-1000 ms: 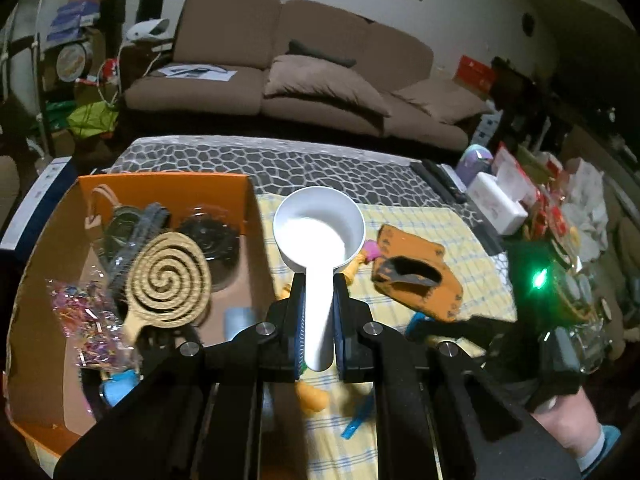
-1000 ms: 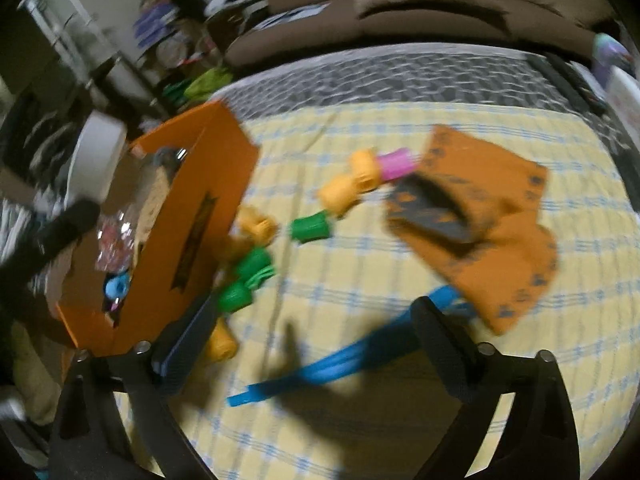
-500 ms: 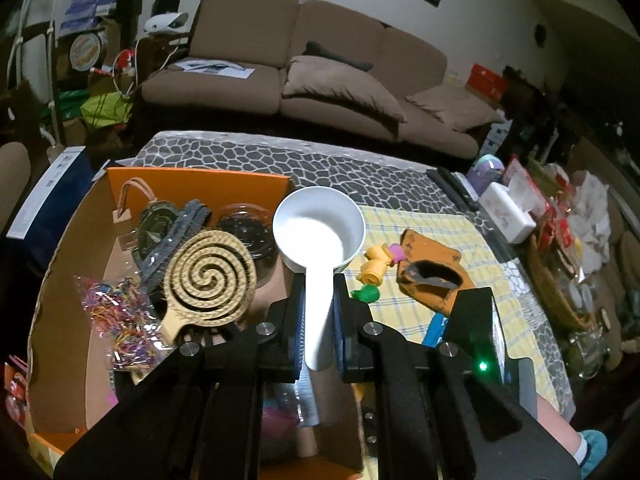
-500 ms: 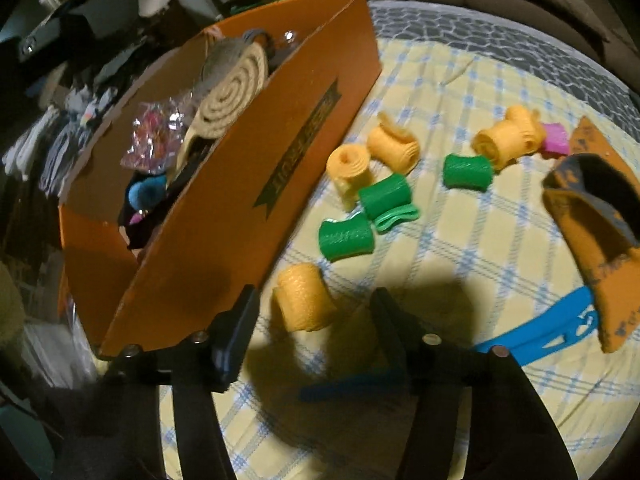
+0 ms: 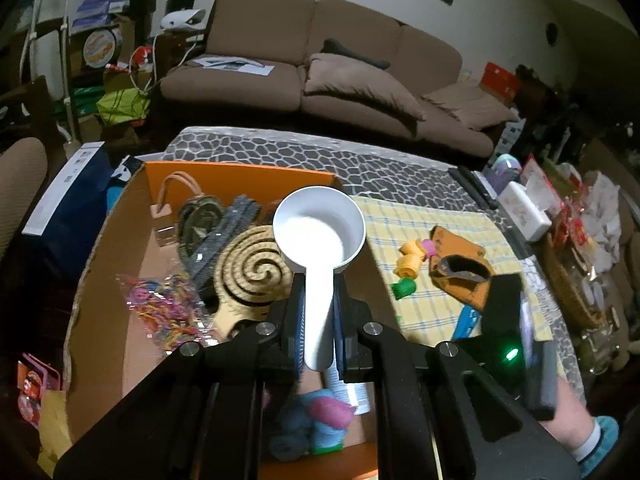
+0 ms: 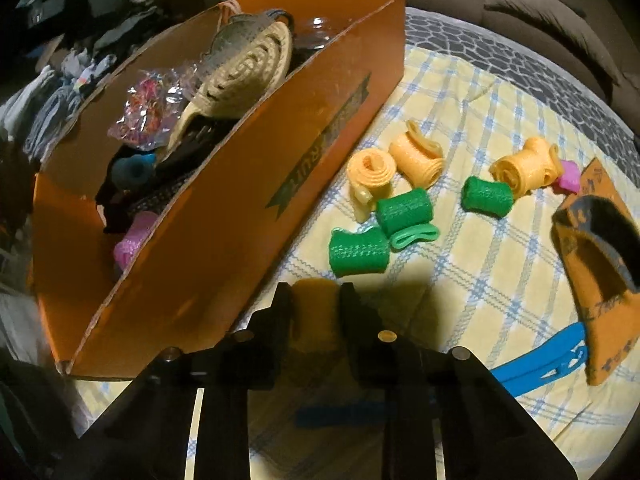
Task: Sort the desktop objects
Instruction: 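Carry the scoop toward the box with the left while the right approaches a yellow curler, then grasp the yellow curler with the right gripper while the left holds the scoop, then lower the scoop and yellow curler into the box and open both grippers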
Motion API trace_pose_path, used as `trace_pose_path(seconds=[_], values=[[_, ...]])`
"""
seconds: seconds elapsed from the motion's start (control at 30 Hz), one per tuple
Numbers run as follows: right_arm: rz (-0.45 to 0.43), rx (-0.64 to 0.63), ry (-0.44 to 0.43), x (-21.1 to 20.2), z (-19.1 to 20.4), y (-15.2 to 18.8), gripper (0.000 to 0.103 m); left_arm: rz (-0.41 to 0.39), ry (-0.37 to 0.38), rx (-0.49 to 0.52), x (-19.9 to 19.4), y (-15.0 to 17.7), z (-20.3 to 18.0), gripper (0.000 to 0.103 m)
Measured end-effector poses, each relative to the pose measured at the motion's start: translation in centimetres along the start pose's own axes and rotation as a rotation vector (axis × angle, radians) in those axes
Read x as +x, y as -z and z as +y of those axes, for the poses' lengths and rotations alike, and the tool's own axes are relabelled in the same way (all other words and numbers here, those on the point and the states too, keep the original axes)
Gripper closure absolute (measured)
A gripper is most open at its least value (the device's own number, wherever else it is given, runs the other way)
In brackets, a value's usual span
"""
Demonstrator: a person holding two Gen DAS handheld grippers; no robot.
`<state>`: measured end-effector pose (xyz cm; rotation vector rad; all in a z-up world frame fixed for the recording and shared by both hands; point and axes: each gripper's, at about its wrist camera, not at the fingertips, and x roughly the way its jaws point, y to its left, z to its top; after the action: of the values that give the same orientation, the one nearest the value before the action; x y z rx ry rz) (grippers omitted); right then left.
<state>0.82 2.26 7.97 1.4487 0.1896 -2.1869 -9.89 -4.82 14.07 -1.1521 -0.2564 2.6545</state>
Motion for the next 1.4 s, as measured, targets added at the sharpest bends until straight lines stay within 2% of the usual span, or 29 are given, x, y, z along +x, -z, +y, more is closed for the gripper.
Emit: trace_pose_path(seconds=[0.13, 0.3, 0.47, 0.7, 0.9, 1.07, 1.17, 1.2, 1.3, 1.33, 1.37, 1.4], values=[[-0.051, 0.066, -0.007, -1.6, -1.0, -0.7, 0.08, 0.011, -0.02, -0.009, -0.5, 0.1, 1.9, 0.092], [-0.172, 0.138, -0.051, -5.8, -1.9, -2.1, 0.079, 0.046, -0.051, -0.01, -0.7, 0.4, 4.3, 0.092], [-0.244, 0.112, -0.128, -8.0, 0.6, -4.4, 0.079, 0.098, -0.096, 0.01, -0.5, 1.4, 6.0, 0.092], [-0.189, 0.049, -0.163, -4.8, 4.5, -5.7, 0.079, 0.167, -0.152, 0.03, 0.5, 2.6, 7.7, 0.092], [-0.149, -0.004, -0.121, -2.4, 7.3, -6.5, 0.079, 0.21, -0.203, 0.024, 1.1, 3.5, 9.9, 0.092], [-0.139, -0.011, -0.103, -1.6, 8.1, -6.9, 0.079, 0.232, -0.288, 0.083, 1.3, 4.0, 10.1, 0.092], [-0.13, -0.015, -0.091, -1.3, 8.3, -6.9, 0.079, 0.237, -0.295, 0.085, 1.6, 4.1, 10.4, 0.091], [-0.13, -0.015, -0.09, -1.3, 8.3, -6.9, 0.079, 0.239, -0.293, 0.083, 1.7, 4.0, 10.4, 0.09], [-0.128, -0.019, -0.091, -1.2, 8.5, -6.9, 0.079, 0.232, -0.274, 0.079, 1.7, 3.9, 10.0, 0.072], [-0.126, -0.019, -0.094, -1.1, 8.6, -6.8, 0.079, 0.222, -0.274, 0.08, 1.5, 3.7, 9.8, 0.059], [-0.125, -0.02, -0.099, -1.1, 8.6, -6.8, 0.079, 0.201, -0.267, 0.078, 1.1, 3.5, 9.6, 0.052], [-0.126, -0.02, -0.104, -1.1, 8.7, -6.8, 0.079, 0.191, -0.255, 0.069, 0.9, 3.3, 9.5, 0.048]])
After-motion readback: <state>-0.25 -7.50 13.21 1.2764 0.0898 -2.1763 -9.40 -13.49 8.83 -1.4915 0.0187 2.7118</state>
